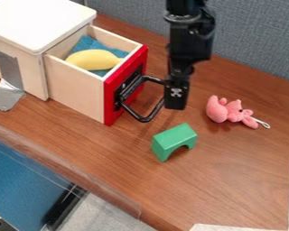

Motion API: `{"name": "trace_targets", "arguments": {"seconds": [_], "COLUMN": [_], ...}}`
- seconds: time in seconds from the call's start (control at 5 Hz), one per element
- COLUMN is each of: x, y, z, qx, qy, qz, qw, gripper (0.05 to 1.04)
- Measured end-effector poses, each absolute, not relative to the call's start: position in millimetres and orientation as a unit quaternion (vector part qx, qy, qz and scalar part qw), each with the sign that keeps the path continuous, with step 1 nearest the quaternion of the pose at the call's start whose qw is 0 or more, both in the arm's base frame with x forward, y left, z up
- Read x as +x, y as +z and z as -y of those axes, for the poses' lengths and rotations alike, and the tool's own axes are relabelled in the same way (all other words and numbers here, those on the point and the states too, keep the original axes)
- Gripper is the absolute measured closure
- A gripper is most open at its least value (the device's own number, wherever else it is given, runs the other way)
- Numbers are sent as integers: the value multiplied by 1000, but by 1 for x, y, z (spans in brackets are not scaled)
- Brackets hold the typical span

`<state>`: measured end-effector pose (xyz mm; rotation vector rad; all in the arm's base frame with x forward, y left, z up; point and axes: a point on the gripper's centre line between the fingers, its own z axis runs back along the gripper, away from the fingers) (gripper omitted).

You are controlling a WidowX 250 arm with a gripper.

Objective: Close the drawer

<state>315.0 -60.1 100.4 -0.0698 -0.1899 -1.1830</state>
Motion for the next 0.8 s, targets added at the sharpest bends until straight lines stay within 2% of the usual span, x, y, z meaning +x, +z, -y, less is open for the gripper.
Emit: {"name": "trace_targets", "arguments": {"seconds": [0.2,0.8], "x": [316,321], "y": [90,51], "z": [66,66], "qx": [-23,-24], "qy": [-588,-598], "qz": [93,81], "qw": [803,797], "gripper": [83,83]}}
